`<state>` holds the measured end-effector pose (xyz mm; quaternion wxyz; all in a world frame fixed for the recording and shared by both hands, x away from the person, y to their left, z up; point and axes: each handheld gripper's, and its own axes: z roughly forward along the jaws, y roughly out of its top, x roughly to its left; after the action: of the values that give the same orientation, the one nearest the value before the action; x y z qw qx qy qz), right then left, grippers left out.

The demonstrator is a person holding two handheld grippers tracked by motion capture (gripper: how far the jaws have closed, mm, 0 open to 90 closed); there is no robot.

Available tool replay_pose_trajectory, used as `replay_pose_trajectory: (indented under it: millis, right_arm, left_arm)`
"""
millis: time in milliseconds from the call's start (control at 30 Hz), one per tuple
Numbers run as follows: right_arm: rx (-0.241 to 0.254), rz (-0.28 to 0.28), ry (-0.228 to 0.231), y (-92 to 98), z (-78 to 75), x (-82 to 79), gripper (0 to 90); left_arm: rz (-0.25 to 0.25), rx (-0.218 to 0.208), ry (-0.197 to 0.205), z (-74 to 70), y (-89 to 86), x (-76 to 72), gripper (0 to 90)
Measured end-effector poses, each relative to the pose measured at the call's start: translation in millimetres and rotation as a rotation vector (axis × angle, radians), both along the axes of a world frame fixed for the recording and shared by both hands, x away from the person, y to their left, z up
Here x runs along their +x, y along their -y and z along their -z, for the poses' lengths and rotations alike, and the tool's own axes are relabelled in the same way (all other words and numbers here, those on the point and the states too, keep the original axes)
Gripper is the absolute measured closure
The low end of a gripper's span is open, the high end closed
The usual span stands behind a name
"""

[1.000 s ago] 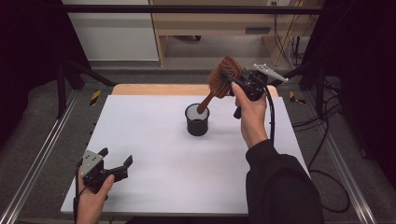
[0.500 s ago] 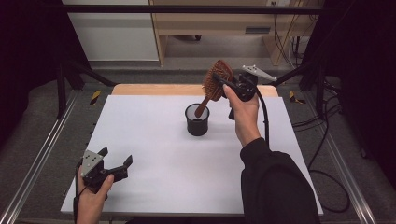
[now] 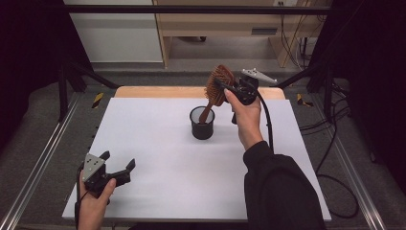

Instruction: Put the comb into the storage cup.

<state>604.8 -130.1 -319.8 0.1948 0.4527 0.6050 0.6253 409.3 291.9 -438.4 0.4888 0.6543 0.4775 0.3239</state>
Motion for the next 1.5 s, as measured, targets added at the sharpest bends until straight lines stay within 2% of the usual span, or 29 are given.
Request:
replay_pose_trajectory:
  millis: [200, 800, 1233, 1500]
  right_arm:
    - [-0.016, 0.002, -0.006, -1.2, 4.0, 2.9, 50.8]
    - [-0.052, -0.011, -0.043, -7.7, 13.4, 9.2, 50.7]
    - [-0.049, -0.049, -0.069, -16.4, 19.6, 12.1, 50.6]
    - [-0.028, -0.060, -0.085, -18.2, 22.8, 13.5, 50.6]
  left_arm:
    - [-0.020, -0.009, 0.005, -0.4, -5.3, 0.9, 3.1]
    - [-0.016, -0.004, 0.012, -1.2, -4.8, 1.7, 3.1]
    - [-0.012, -0.004, 0.012, -1.2, -4.8, 1.9, 3.1]
    - [-0.005, 0.006, 0.014, -1.3, -3.4, 1.9, 3.1]
